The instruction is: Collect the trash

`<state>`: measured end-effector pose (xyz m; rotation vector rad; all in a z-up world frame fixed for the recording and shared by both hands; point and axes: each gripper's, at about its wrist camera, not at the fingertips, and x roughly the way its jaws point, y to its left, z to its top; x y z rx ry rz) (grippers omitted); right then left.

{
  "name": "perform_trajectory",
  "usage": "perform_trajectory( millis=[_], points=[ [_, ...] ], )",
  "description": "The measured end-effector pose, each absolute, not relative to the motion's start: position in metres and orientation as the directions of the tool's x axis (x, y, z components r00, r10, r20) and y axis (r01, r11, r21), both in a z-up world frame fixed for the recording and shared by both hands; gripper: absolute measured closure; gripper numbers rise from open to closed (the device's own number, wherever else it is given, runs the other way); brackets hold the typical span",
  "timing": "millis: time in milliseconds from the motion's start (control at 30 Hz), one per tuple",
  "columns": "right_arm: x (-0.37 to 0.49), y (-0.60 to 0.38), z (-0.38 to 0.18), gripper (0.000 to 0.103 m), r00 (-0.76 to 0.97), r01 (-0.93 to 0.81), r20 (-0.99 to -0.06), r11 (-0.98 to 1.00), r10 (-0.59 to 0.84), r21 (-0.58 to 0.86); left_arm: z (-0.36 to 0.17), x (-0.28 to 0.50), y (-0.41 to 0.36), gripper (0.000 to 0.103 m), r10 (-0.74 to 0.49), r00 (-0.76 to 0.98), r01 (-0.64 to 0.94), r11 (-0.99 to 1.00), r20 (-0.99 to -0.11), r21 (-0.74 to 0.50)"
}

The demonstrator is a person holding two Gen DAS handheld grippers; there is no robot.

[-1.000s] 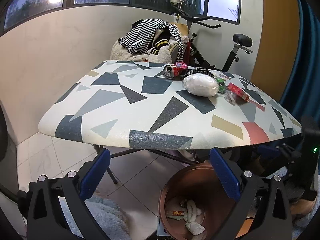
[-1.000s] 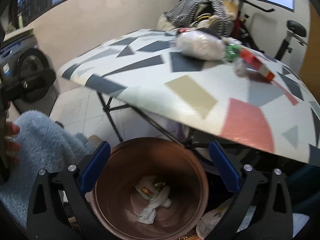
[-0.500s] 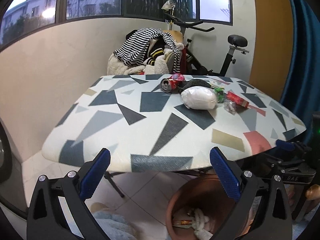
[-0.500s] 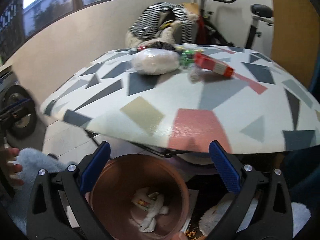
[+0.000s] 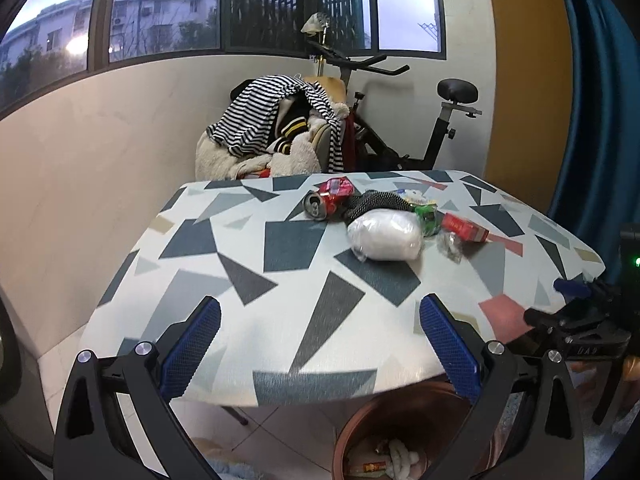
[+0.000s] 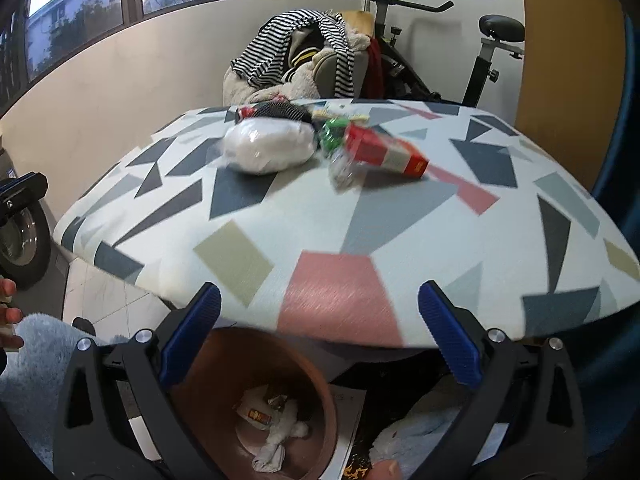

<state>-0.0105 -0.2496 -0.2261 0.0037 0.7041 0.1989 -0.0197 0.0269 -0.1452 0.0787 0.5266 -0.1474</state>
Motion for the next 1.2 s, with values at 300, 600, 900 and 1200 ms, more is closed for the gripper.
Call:
perform_trajectory(
  millis=[300, 600, 900, 1200],
  points=[
    [0.021, -0.285, -0.195, 0.006, 0.763, -0.102, -0.639, 0.994, 0.103, 0.038, -0.135, 0.009, 0.034, 0.006, -0.13, 0.847, 0.144, 0.989, -0.516, -0.013],
    [0.053, -0.319, -0.188, 0.006, 0.754, -0.041, -0.656, 0.999, 0.048, 0.026, -0.133, 0.037, 0.044, 0.006, -0.054, 0.831, 0.059, 0.998, -0.553, -0.009],
    [0.084, -0.332, -0.2, 0.006, 0.732, -0.077, -0.673, 0.995, 0.102, 0.066, -0.138, 0.061, 0.047, 0.006, -0.037, 0.831, 0.03, 0.999, -0.556, -0.023],
    [0.119, -0.335, -0.214, 0.006, 0.694, -0.103, -0.696, 0.982, 0.186, 0.16, -0.139, 0.087, 0.049, 0.006, -0.105, 0.827, 0.061, 0.993, -0.552, -0.098]
  ],
)
